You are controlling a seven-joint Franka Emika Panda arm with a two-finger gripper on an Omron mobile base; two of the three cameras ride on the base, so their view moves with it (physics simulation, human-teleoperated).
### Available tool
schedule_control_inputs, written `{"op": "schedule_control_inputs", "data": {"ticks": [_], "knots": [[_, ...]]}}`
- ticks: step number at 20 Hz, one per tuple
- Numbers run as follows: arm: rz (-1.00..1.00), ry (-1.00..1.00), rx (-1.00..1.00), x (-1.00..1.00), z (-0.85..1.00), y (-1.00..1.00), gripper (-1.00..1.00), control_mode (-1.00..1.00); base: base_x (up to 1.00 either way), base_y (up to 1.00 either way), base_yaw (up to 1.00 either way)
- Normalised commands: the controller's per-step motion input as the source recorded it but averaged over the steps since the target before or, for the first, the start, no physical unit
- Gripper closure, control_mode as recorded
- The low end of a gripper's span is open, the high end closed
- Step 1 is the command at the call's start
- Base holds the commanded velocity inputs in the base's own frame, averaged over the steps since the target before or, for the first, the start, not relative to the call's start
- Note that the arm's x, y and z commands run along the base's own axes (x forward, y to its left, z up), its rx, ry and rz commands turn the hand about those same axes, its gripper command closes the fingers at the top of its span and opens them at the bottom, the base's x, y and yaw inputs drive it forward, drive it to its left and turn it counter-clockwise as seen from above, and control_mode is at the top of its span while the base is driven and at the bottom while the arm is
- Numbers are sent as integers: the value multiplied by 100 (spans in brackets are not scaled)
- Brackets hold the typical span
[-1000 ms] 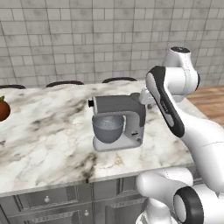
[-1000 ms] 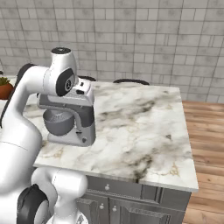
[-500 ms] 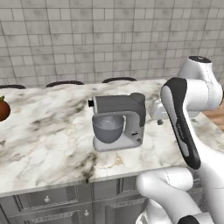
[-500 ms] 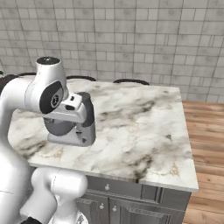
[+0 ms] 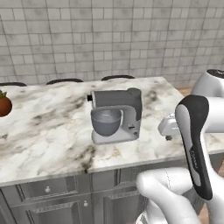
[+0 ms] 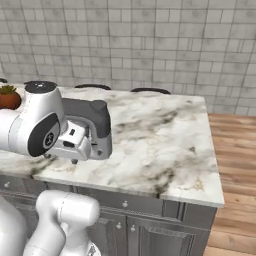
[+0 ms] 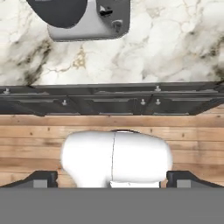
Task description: Navigate to the microwave.
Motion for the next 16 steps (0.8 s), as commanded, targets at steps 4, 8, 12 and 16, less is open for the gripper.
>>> {"op": "schedule_control_inputs", "data": {"ticks": [4,8,12,16], "knots": [[0,0,0,0,0,0,-100,100,-100,-3,7],[0,0,0,0,0,0,-100,100,-84,0,66],[0,0,0,0,0,0,-100,100,-24,-3,95],[0,0,0,0,0,0,-100,100,0,-5,86]]}}
